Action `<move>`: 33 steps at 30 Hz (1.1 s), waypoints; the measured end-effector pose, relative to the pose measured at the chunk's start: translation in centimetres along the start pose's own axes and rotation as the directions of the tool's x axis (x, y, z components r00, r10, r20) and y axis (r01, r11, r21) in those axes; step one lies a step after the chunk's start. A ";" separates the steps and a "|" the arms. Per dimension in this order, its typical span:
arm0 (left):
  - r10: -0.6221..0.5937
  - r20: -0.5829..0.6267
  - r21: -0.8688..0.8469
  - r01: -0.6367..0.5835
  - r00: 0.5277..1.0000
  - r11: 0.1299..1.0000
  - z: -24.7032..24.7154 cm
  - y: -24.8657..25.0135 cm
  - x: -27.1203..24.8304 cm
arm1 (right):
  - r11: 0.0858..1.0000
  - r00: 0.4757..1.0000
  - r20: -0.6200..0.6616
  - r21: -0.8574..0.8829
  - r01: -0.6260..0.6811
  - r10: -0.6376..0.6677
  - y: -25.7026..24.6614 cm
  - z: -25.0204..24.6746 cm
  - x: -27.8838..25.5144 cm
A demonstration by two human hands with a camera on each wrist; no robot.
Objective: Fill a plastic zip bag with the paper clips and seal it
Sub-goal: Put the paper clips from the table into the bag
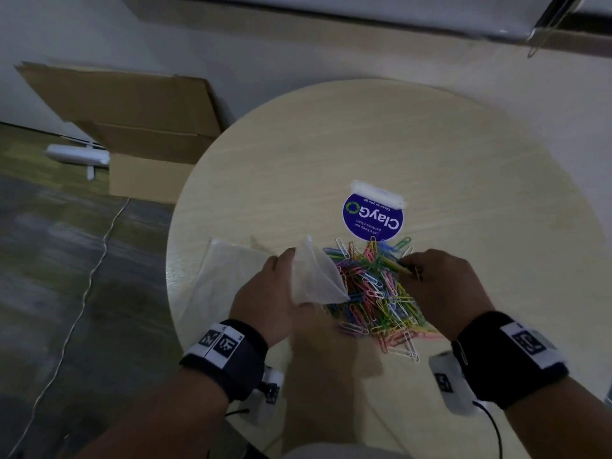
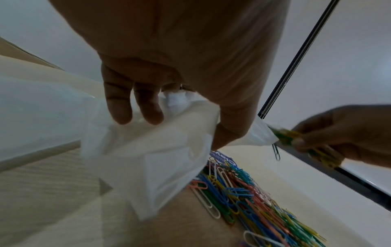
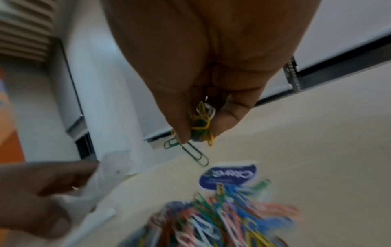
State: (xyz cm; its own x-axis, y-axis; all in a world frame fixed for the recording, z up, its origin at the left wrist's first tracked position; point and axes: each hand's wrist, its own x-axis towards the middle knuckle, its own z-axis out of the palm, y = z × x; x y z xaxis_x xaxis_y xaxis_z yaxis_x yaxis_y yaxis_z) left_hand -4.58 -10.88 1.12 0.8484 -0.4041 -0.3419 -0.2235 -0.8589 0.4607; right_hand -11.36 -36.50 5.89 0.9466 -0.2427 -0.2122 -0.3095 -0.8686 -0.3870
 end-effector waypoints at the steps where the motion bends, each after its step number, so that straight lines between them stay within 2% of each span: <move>1: 0.000 0.001 0.013 0.000 1.000 1.000 0.0 0.2 0.1 | 0.999 0.999 0.009 0.013 0.050 -0.050 -1.0 -0.5 0.0; 6: 0.021 -0.011 0.028 -0.020 1.000 0.999 -0.2 0.8 0.2 | 0.979 0.976 0.079 0.047 0.199 -0.202 -4.4 -0.7 0.9; 13: 0.103 -0.021 0.037 -0.102 0.994 0.994 0.1 0.9 -0.1 | 0.976 0.962 0.175 -0.014 0.217 -0.211 -5.9 0.6 2.6; 19: 0.124 -0.059 -0.076 -0.128 0.991 0.989 0.8 0.6 -0.1 | 0.975 0.960 0.182 0.111 0.193 -0.211 -6.7 1.0 2.2; 23: 0.143 -0.071 -0.165 -0.153 0.987 0.974 1.0 0.5 -0.1 | 0.945 0.922 0.209 0.086 0.315 -0.326 -6.8 1.0 1.5; 27: 0.131 -0.073 -0.215 -0.143 0.989 0.966 0.8 0.8 -0.1 | 0.924 0.900 0.209 0.108 0.368 -0.383 -6.8 0.4 0.9; 31: 0.091 -0.095 -0.311 -0.117 0.991 0.943 0.9 0.7 -0.2 | 0.929 0.940 0.131 0.245 0.277 -0.314 -6.6 -0.8 0.5; 33: 0.073 -0.100 -0.375 -0.105 0.992 0.921 1.2 0.6 -0.2 | 0.901 0.979 0.087 0.413 0.132 -0.183 -6.0 -0.6 0.8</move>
State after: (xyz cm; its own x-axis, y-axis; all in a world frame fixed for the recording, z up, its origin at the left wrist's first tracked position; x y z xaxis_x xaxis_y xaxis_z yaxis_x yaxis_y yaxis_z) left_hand -5.44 -11.72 0.44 0.8736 -0.4321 -0.2240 -0.1149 -0.6303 0.7678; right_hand -8.74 -31.78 8.61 0.9758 -0.0410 -0.2149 -0.1913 -0.6363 -0.7473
